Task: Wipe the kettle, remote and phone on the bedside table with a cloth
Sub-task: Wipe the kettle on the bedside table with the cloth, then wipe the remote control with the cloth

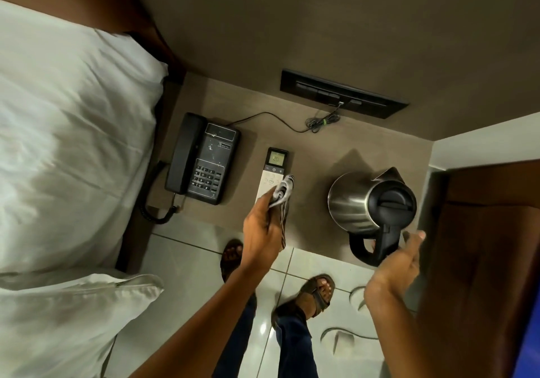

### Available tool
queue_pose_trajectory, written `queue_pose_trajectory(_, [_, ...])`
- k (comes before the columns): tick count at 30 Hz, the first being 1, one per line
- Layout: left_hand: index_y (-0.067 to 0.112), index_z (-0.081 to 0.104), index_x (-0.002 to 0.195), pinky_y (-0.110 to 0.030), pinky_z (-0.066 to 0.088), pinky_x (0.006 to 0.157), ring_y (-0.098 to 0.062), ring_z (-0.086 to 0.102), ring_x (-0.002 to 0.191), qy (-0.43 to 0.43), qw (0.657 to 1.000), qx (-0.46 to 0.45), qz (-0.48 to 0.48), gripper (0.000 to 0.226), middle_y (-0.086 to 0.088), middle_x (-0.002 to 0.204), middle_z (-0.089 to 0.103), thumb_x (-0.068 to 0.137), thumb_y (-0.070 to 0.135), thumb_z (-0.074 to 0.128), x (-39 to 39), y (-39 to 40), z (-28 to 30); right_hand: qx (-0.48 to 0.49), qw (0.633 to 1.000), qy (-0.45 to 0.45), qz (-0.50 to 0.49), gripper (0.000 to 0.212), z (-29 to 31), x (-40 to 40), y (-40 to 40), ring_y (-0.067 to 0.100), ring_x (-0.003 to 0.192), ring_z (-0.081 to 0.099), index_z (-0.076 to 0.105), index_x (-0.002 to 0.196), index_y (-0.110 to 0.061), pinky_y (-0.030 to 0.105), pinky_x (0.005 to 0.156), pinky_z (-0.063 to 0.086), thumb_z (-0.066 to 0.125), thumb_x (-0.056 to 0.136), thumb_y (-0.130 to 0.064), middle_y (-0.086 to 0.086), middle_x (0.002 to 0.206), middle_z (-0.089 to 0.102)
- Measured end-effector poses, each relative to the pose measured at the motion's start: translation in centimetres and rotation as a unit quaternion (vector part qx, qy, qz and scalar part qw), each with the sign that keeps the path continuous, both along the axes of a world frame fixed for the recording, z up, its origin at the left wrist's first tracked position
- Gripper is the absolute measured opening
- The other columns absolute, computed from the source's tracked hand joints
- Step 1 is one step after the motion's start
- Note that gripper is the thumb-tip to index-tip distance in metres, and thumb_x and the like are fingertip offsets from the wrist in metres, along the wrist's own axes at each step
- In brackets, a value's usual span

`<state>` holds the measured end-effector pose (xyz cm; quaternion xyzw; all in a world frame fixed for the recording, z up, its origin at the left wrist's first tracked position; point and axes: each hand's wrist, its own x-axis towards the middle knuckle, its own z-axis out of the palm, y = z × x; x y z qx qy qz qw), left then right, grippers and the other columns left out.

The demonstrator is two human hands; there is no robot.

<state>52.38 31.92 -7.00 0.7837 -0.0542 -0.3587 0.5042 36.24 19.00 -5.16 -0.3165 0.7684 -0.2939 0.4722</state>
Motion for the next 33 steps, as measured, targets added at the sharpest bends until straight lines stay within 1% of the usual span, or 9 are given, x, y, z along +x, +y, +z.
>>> queue_pose_trajectory(4, [0.049, 0.059, 0.119, -0.027, 0.066, 0.07, -0.014, 0.076, 0.094, -0.007, 1.0, -0.02, 0.01, 0.035, 0.009, 0.106, 0.074, 0.106, 0.018, 0.05, 2.7, 0.5, 0.7, -0.092, 0.991, 0.091, 0.045, 0.05, 1.1, -1.4, 3.0, 0.021, 0.127, 0.06, 0.053, 0.152, -0.021, 0.048, 0.117, 0.051, 0.052, 0.11, -0.048, 0.014, 0.145, 0.057])
queue_pose_trajectory(8, [0.036, 0.057, 0.13, -0.02, 0.062, 0.064, -0.003, 0.075, 0.088, -0.026, 1.0, -0.001, 0.01, 0.033, 0.009, 0.103, 0.073, 0.105, 0.015, 0.051, 5.6, 1.2, 0.6, -0.226, 0.924, 0.151, 0.269, 0.058, 2.1, -1.1, 6.2, 0.001, 0.128, 0.053, 0.046, 0.157, -0.02, 0.018, 0.107, 0.049, 0.064, 0.104, -0.036, -0.003, 0.146, 0.044])
queue_pose_trajectory(10, [0.029, 0.056, 0.133, -0.03, 0.066, 0.067, -0.01, 0.074, 0.086, -0.055, 0.998, 0.026, -0.013, 0.03, 0.005, 0.104, 0.072, 0.106, 0.017, 0.049, 7.0, 1.4, 0.6, -0.209, 0.883, 0.139, 0.397, 0.054, 2.1, 0.8, 7.0, 0.0, 0.131, 0.054, 0.048, 0.156, -0.019, 0.011, 0.107, 0.046, 0.061, 0.106, -0.034, -0.006, 0.148, 0.05])
queue_pose_trajectory(13, [0.021, 0.054, 0.137, -0.049, 0.063, 0.085, -0.024, 0.069, 0.101, -0.123, 0.985, 0.093, -0.081, 0.031, -0.004, 0.115, 0.068, 0.107, 0.019, 0.046, 8.8, 1.0, 0.4, -0.09, 0.836, 0.071, 0.536, 0.056, 1.2, 4.6, 7.8, 0.012, 0.148, 0.051, 0.044, 0.162, -0.019, 0.029, 0.118, 0.048, 0.06, 0.109, -0.028, -0.001, 0.162, 0.05])
queue_pose_trajectory(16, [0.015, 0.059, 0.137, -0.045, 0.059, 0.094, -0.027, 0.062, 0.113, -0.186, 0.958, 0.136, -0.173, 0.034, -0.01, 0.122, 0.064, 0.104, 0.013, 0.051, 10.4, -0.5, -0.3, -0.029, 0.77, 0.11, 0.628, 0.069, -0.9, 7.5, 6.7, 0.015, 0.163, 0.027, 0.026, 0.171, -0.021, 0.026, 0.127, 0.028, 0.057, 0.111, -0.031, -0.002, 0.177, 0.029])
queue_pose_trajectory(18, [0.014, 0.064, 0.135, -0.041, 0.057, 0.094, -0.031, 0.059, 0.113, -0.227, 0.934, 0.153, -0.228, 0.037, -0.012, 0.123, 0.066, 0.101, 0.006, 0.053, 11.2, -1.8, -0.8, -0.015, 0.719, 0.14, 0.681, 0.076, -2.4, 9.0, 5.6, 0.019, 0.166, 0.021, 0.017, 0.173, -0.019, 0.03, 0.131, 0.025, 0.057, 0.11, -0.028, -0.001, 0.181, 0.017])
queue_pose_trajectory(24, [0.015, 0.059, 0.142, -0.043, 0.053, 0.103, -0.034, 0.05, 0.122, -0.294, 0.876, 0.195, -0.329, 0.053, -0.012, 0.14, 0.059, 0.094, -0.006, 0.056, 11.4, -6.0, -3.0, -0.061, 0.594, 0.211, 0.774, 0.077, -5.5, 9.9, 3.2, 0.021, 0.167, 0.021, 0.015, 0.174, -0.016, 0.044, 0.128, 0.039, 0.055, 0.108, -0.021, 0.001, 0.182, 0.013])
queue_pose_trajectory(28, [0.025, 0.052, 0.15, -0.049, 0.045, 0.112, -0.034, 0.043, 0.128, -0.278, 0.852, 0.207, -0.392, 0.061, -0.01, 0.152, 0.044, 0.094, -0.001, 0.057, 10.4, -5.3, -4.6, -0.066, 0.55, 0.219, 0.803, 0.08, -6.4, 9.1, 3.0, 0.022, 0.167, 0.019, 0.008, 0.174, -0.023, 0.045, 0.126, 0.04, 0.052, 0.108, -0.018, -0.001, 0.183, 0.007])
queue_pose_trajectory(33, [0.027, 0.052, 0.149, -0.049, 0.044, 0.111, -0.037, 0.039, 0.131, -0.259, 0.863, 0.193, -0.39, 0.059, -0.01, 0.158, 0.037, 0.095, 0.002, 0.055, 9.9, -3.6, -5.7, -0.067, 0.519, 0.24, 0.818, 0.086, -7.0, 9.2, 2.8, 0.026, 0.165, 0.021, 0.006, 0.174, -0.028, 0.046, 0.126, 0.038, 0.056, 0.105, -0.022, 0.001, 0.183, 0.009])
